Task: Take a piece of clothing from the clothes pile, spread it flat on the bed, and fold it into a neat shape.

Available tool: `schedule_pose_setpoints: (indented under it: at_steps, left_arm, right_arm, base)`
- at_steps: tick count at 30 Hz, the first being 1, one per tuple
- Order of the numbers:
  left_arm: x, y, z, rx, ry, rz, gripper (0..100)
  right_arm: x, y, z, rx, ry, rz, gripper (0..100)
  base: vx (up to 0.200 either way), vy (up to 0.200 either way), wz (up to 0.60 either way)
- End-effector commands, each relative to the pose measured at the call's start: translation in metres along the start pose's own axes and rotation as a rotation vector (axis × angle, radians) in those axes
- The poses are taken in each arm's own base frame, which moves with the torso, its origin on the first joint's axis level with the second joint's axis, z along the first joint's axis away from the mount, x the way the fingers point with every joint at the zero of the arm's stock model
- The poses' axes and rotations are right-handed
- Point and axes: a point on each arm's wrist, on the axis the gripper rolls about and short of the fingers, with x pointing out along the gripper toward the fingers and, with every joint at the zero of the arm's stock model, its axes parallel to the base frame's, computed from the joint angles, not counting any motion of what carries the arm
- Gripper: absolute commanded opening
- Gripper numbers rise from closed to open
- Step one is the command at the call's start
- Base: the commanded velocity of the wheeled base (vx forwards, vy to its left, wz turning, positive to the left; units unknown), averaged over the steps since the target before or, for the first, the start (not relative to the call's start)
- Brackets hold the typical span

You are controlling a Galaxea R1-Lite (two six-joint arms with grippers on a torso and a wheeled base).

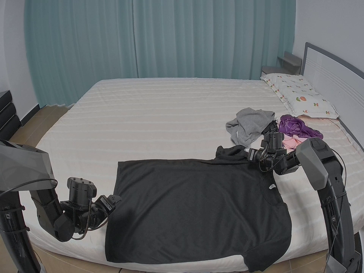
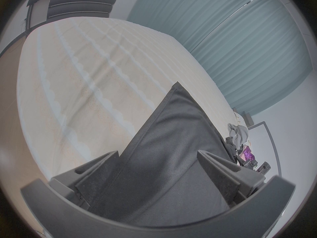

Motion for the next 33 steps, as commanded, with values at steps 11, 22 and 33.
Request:
schedule_pose_setpoints:
  at_steps: [11,22,33]
  left_arm:
    - [0.001,-0.001,0.001,-0.001,-0.005,-0.001,100]
    - [0.014,-0.024,0.02,-0.013,-0.084,-0.076,100]
    - [0.079,-0.058,0.069,-0.049,-0.16,-0.103,100]
  right_arm:
    - [-0.002,-0.018,0.03,0.091,-0.141,-0.024,0]
    - [0.001,-0.029,0.032,0.145,-0.213,-0.074,0]
    - [-0.003,-0.028,0.02,0.224,-0.168,-0.086,0]
  base:
    - [0.0,0.0,0.0]
    - [0.0,0.0,0.0]
    - [0.0,0.0,0.0]
